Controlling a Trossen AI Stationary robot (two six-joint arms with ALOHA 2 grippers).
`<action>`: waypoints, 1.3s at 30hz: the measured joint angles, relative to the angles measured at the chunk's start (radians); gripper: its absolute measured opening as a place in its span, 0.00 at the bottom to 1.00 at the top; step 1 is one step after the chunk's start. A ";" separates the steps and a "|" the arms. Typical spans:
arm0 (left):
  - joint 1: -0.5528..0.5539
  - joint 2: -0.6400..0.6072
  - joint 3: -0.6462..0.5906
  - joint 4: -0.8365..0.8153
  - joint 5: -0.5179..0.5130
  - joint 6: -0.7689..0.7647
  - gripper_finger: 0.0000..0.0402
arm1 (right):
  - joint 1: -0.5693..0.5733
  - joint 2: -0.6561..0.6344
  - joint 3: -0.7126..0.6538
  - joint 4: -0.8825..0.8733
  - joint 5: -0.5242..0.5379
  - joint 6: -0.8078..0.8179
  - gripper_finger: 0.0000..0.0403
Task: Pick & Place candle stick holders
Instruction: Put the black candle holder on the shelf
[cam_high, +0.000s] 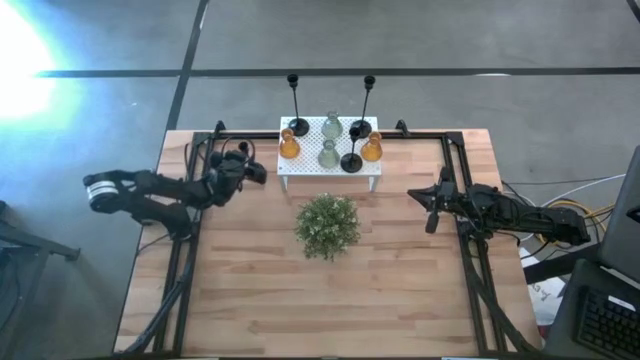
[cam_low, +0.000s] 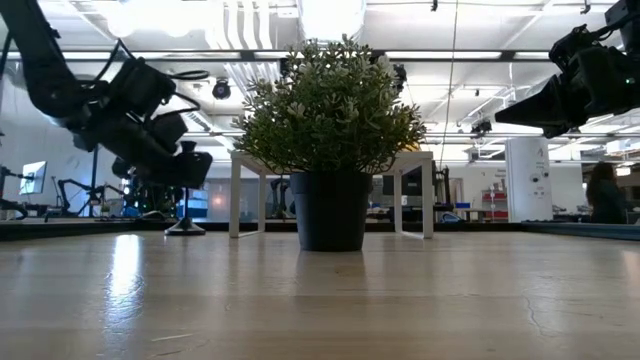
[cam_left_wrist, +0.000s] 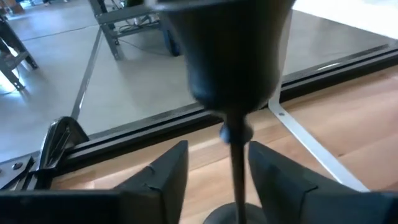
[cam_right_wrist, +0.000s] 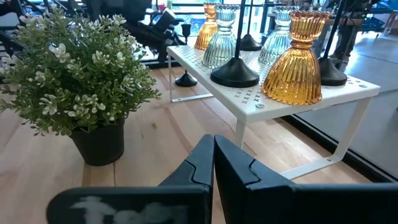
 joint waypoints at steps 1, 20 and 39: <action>0.001 0.004 0.006 -0.001 0.004 0.000 0.39 | 0.000 0.000 0.000 0.000 0.000 -0.001 0.02; -0.002 -0.315 0.107 -0.373 0.004 0.042 0.03 | 0.000 0.000 0.000 0.000 0.000 -0.001 0.02; -0.212 -0.508 0.502 -0.810 0.398 0.036 0.03 | 0.000 0.000 0.000 0.000 0.000 0.000 0.02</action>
